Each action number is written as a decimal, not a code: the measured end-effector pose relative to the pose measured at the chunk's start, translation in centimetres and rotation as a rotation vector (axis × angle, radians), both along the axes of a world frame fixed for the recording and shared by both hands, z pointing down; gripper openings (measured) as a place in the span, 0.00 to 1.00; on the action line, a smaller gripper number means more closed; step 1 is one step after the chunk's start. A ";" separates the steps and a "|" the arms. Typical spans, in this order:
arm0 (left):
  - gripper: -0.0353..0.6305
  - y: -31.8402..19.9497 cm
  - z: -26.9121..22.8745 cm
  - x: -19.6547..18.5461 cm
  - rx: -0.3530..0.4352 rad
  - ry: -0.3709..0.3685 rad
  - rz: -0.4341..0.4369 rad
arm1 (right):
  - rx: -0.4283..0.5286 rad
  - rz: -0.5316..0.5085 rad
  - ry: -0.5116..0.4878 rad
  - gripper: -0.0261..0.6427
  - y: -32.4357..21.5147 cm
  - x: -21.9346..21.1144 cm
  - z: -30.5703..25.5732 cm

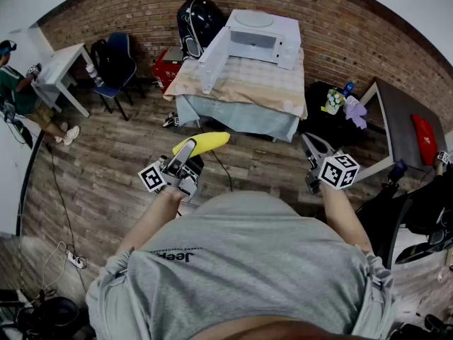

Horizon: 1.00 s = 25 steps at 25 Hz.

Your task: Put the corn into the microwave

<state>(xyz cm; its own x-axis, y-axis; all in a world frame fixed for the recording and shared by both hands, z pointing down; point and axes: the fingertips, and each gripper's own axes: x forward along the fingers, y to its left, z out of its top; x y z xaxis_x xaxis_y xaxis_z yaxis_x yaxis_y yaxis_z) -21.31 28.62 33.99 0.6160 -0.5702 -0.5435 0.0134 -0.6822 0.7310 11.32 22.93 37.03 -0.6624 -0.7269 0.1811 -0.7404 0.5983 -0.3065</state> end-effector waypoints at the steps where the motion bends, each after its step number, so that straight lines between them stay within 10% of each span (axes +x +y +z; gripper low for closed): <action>1: 0.47 0.0 0.0 -0.1 -0.001 0.004 -0.004 | 0.000 0.000 0.000 0.06 0.0 0.0 0.0; 25: 0.47 -2.6 0.2 -8.0 -0.034 -0.001 -0.046 | 0.001 -0.002 -0.009 0.07 -4.0 -7.0 -1.1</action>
